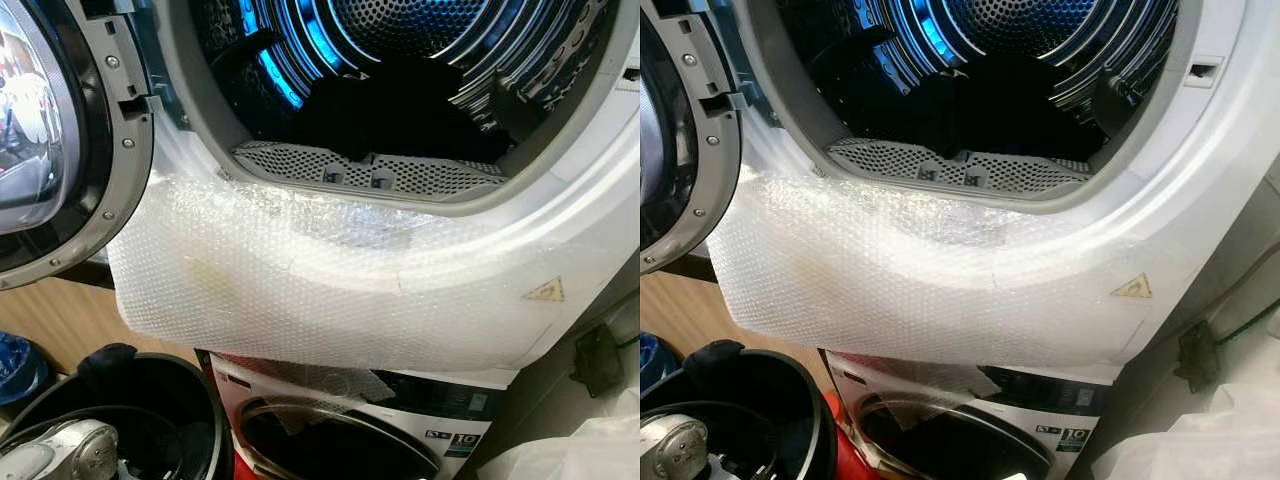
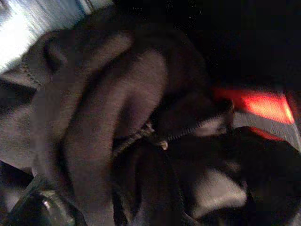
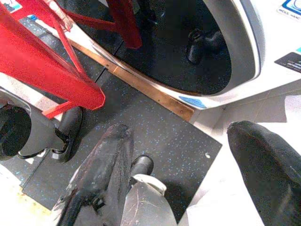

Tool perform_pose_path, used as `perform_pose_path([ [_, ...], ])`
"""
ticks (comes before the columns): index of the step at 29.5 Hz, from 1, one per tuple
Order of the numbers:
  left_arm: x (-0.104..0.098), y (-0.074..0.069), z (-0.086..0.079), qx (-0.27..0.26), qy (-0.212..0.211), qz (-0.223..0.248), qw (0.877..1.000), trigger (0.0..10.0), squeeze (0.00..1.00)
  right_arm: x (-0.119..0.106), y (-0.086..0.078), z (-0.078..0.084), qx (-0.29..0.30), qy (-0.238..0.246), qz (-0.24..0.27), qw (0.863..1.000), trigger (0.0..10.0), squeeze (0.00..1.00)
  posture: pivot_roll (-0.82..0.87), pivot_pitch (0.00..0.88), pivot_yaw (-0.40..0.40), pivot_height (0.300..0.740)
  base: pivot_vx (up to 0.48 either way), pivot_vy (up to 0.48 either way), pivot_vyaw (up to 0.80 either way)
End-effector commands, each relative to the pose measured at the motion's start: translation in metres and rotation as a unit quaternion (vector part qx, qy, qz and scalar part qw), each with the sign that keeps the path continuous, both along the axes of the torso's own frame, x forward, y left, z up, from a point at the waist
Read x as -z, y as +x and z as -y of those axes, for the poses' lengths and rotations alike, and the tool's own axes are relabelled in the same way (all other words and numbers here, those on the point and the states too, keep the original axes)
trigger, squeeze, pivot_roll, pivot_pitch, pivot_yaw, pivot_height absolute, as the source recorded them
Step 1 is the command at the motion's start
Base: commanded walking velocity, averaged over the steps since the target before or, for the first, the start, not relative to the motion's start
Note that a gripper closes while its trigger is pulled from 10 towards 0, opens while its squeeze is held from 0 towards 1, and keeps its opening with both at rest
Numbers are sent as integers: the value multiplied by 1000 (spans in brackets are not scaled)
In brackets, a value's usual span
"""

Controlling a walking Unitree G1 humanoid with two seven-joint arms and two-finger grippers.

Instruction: Clothes washing

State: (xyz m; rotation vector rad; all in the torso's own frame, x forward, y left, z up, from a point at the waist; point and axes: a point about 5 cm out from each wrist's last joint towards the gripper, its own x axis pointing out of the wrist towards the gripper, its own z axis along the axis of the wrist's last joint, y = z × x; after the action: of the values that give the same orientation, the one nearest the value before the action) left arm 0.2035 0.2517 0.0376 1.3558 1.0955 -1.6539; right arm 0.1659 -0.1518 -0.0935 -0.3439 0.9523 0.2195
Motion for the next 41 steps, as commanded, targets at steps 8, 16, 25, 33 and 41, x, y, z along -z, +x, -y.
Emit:
perform_pose_path([
  [8,0,5,-6,13,21,27,999,0,0,-1,3,-3,7,7,2,1000,10000,0,188,0,50,740,0,0,0],
  [16,2,5,-7,16,26,31,999,0,0,-1,4,-2,6,5,2,1000,10000,0,189,0,47,740,0,0,0],
  [25,1,1,-9,28,38,15,999,0,0,-2,4,-4,6,7,2,1000,10000,0,192,0,49,740,0,0,0],
  [33,-4,2,-14,36,50,7,998,0,0,-2,5,-5,6,9,2,1000,10000,0,194,0,52,740,0,0,0],
  [41,-9,4,-17,31,57,-2,998,0,0,-2,5,-6,7,9,2,1000,10000,0,193,0,55,740,0,0,0],
])
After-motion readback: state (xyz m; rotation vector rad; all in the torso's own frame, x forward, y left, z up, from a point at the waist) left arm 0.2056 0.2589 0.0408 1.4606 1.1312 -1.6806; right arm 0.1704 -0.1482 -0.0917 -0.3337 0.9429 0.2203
